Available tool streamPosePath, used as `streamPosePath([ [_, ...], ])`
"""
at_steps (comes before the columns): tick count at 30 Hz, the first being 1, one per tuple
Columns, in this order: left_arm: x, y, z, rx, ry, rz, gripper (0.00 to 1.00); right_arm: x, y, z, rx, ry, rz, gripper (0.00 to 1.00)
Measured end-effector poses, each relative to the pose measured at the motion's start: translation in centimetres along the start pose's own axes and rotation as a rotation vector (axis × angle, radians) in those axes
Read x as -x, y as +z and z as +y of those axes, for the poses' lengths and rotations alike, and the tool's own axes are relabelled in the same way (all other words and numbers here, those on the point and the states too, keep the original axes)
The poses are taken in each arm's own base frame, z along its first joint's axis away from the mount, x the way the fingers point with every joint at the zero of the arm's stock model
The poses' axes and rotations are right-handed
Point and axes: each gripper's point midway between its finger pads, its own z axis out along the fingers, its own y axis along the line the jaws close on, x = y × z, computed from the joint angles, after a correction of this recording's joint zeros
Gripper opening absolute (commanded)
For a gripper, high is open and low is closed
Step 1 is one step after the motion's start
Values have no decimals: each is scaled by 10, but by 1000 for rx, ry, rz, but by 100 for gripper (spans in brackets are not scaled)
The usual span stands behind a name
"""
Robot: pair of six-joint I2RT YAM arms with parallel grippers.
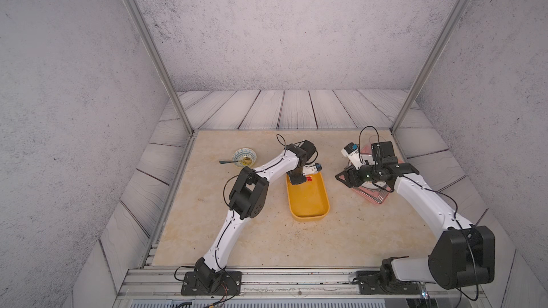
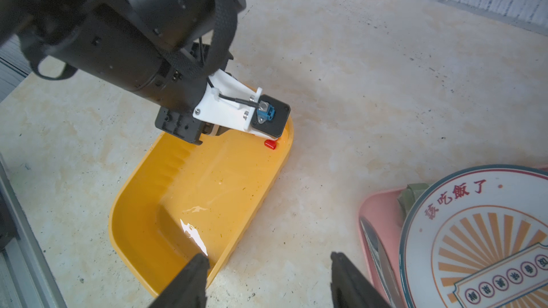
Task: Take the screw protection sleeves out of the storage box
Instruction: Pick up the screw protection sleeve from the storage box.
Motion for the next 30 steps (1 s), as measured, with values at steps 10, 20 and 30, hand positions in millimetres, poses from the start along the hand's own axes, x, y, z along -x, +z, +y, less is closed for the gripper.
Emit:
streamPosePath([
  [10,4,2,2,11,-3,-7,12,0,0,0,-1,1,0,68],
  [20,8,0,-3,-17,-40,-30,3,0,0,0,-1,1,0,68],
  [30,12,-22,-13,-71,-81,-80,3,0,0,0,-1,1,0,68],
])
